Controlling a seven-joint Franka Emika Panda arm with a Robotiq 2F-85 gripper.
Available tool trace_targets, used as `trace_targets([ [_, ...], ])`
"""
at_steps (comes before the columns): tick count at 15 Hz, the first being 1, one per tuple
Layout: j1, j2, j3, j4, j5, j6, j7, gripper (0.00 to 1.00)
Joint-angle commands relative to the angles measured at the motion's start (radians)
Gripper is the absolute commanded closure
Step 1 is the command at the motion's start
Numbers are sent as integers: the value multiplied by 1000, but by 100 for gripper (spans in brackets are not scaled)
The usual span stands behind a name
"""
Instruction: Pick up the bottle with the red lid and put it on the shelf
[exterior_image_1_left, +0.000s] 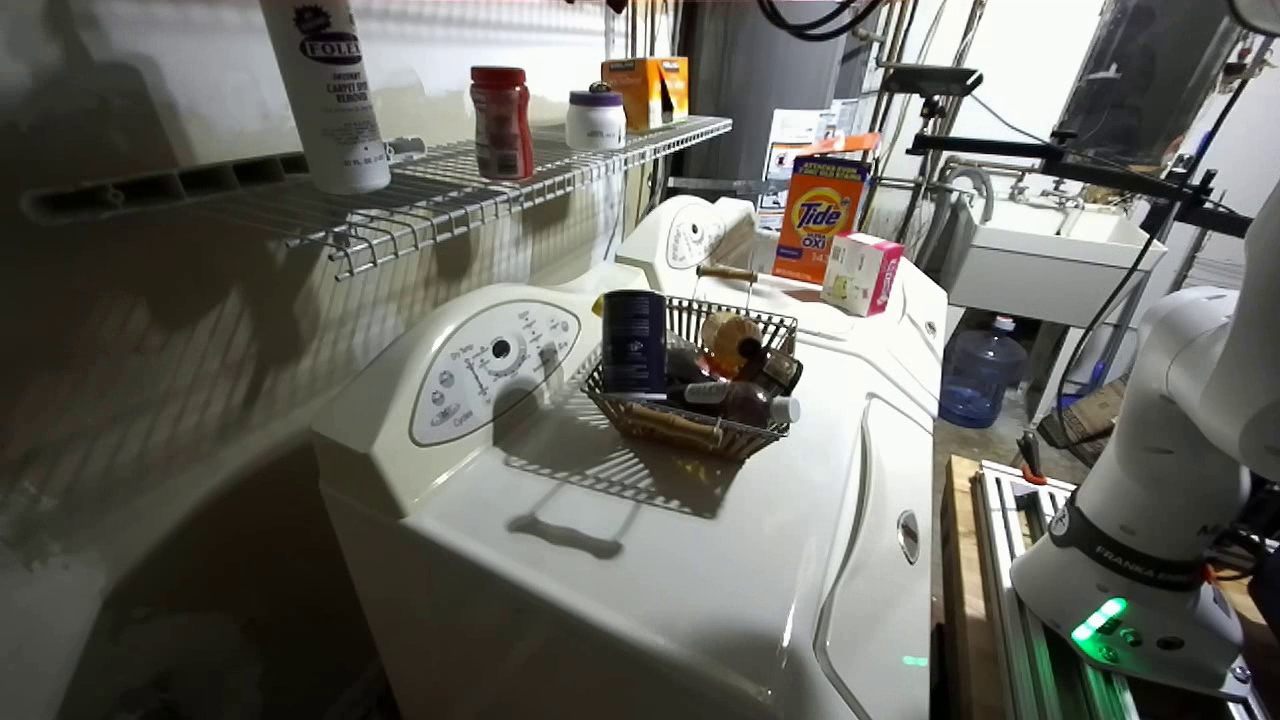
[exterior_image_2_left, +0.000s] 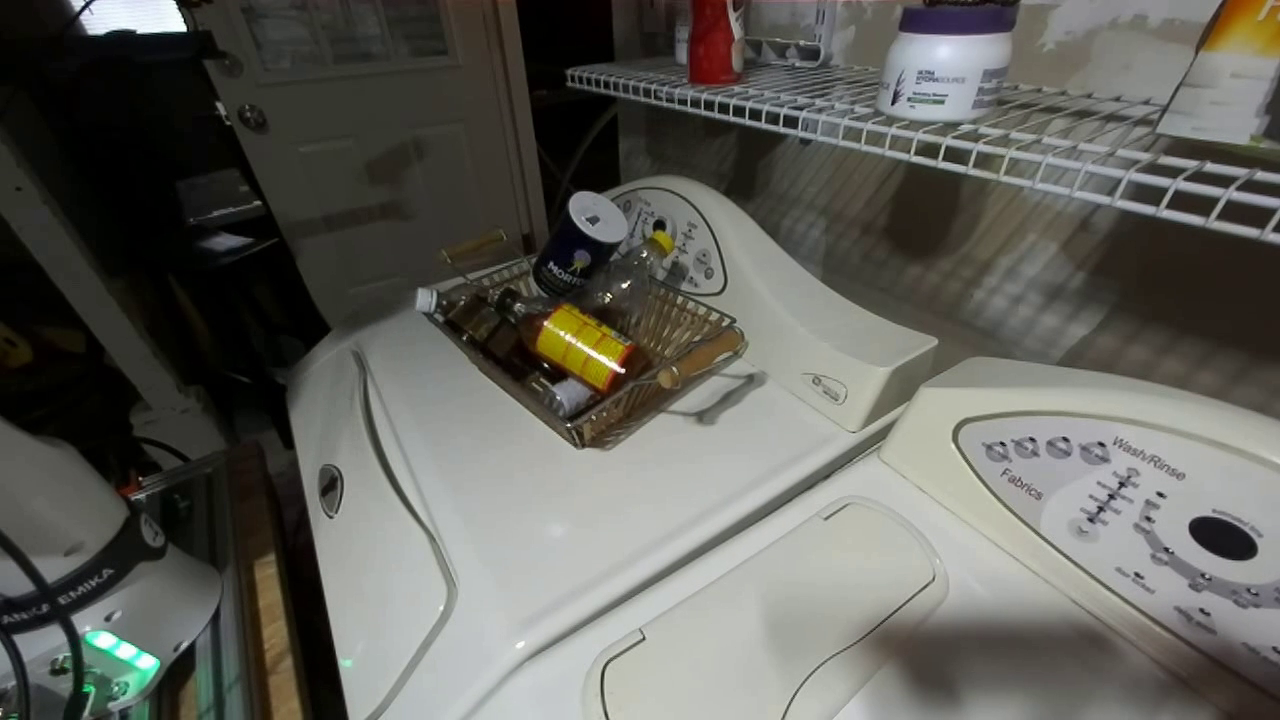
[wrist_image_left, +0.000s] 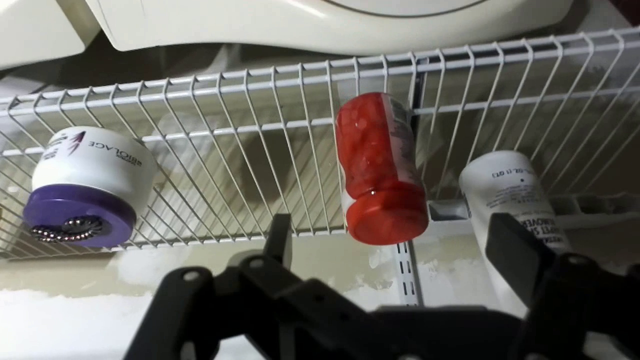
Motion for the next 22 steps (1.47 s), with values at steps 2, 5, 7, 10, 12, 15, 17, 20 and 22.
trace_targets([
  [2,-3,-152,-11,-209,15,46,-127,0],
  [5,-10,-208,-9,-280,15,61,-182,0],
  [7,-11,-242,-15,-322,28,74,-211,0],
  [10,-10,-285,-25,-380,48,81,-254,0],
  [12,-8,-307,-33,-413,58,84,-282,0],
  [15,-7,-335,-44,-458,70,90,-313,0],
  [17,-5,-349,-50,-483,80,94,-329,0],
  [20,-14,-320,-39,-449,59,72,-302,0],
  [22,-13,-327,-41,-462,63,79,-306,0],
])
